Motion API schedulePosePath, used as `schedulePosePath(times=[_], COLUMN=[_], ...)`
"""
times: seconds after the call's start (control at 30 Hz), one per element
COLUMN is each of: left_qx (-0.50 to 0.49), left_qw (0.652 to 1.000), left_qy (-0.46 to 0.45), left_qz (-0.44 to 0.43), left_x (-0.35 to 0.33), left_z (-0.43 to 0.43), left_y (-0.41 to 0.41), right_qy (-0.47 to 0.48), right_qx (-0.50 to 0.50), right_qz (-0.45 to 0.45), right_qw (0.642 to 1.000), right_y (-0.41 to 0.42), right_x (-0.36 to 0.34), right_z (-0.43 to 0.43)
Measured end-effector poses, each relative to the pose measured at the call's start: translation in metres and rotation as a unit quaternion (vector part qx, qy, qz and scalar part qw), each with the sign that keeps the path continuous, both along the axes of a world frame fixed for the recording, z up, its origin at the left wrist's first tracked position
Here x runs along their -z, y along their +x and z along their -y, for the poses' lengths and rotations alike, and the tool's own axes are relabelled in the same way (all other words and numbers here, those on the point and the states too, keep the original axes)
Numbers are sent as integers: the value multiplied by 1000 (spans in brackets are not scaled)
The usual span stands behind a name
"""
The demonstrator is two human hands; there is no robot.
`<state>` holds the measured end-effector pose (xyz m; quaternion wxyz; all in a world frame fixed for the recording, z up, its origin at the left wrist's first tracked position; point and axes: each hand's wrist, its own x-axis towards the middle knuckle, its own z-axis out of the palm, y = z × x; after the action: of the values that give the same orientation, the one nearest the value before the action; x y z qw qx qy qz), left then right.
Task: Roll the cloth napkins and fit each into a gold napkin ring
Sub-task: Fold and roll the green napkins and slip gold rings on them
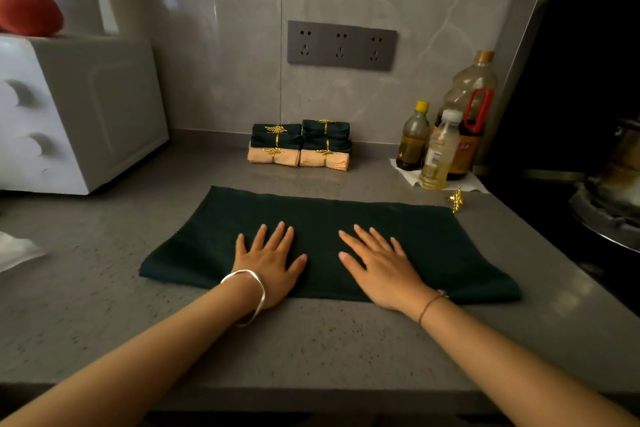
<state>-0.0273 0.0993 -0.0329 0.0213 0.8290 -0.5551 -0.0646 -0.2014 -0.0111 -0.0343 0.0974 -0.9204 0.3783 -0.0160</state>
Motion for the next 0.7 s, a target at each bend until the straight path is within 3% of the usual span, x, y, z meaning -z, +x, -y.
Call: schedulePosePath(times=[0.4,0.7], left_qx=[-57,-52], left_qw=[998,998], left_qy=[11,23], left_qz=[6,4], left_x=[-4,-7], left_z=[-30,-46], left_y=[57,75], right_qy=[-8,-8], right_qx=[76,81], right_qz=[-5,-4], right_qw=[997,997], right_y=[-96,-105], right_x=[-4,-8], right_z=[47,52])
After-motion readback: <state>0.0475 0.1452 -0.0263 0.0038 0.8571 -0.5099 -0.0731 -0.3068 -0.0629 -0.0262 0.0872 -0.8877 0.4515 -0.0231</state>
